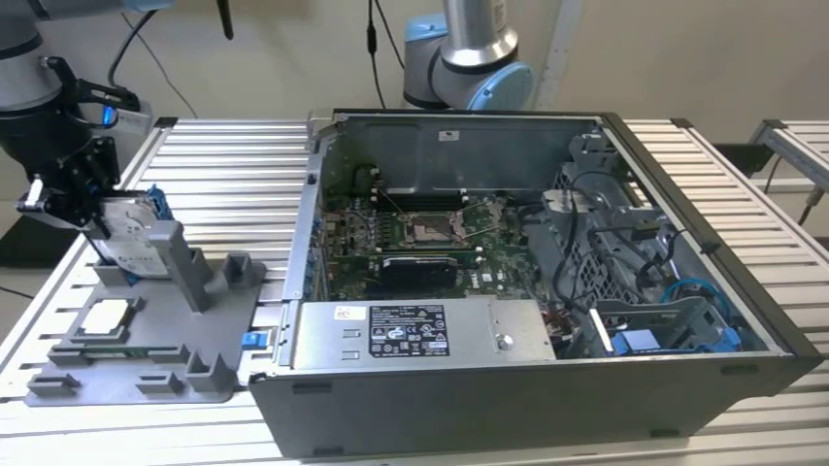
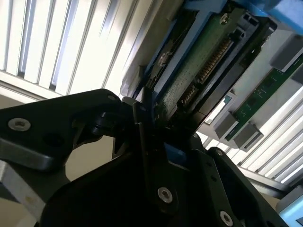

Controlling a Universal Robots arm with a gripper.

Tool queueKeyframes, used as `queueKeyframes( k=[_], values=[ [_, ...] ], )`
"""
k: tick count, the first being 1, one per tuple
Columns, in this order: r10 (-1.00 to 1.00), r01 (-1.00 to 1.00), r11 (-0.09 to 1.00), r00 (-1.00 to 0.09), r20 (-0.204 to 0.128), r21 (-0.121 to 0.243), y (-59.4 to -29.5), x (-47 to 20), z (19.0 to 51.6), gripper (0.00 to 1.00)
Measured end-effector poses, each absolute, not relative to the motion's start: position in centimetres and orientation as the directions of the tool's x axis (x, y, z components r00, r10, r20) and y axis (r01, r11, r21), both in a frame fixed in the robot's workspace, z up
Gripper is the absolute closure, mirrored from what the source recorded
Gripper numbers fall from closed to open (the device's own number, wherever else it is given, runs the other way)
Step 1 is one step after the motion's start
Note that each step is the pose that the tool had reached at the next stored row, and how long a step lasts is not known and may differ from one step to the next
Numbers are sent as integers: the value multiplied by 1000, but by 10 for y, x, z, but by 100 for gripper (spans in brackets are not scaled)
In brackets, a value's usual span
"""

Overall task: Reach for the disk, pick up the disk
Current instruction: 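Pick up the disk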

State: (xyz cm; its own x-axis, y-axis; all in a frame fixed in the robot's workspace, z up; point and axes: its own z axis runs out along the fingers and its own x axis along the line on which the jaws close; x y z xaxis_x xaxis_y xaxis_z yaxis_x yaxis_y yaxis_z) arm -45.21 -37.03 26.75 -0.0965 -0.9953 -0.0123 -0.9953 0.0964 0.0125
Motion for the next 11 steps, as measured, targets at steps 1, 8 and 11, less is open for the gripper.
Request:
queueKeyframes(
  k=[1,8,11],
  values=[
    [-995,-995,96,-96,-12,12,-370,-452,267,100],
    [-995,-995,96,-96,2,11,-370,-452,267,100],
    [-995,-995,96,-96,1,11,-370,-452,267,100]
  ],
)
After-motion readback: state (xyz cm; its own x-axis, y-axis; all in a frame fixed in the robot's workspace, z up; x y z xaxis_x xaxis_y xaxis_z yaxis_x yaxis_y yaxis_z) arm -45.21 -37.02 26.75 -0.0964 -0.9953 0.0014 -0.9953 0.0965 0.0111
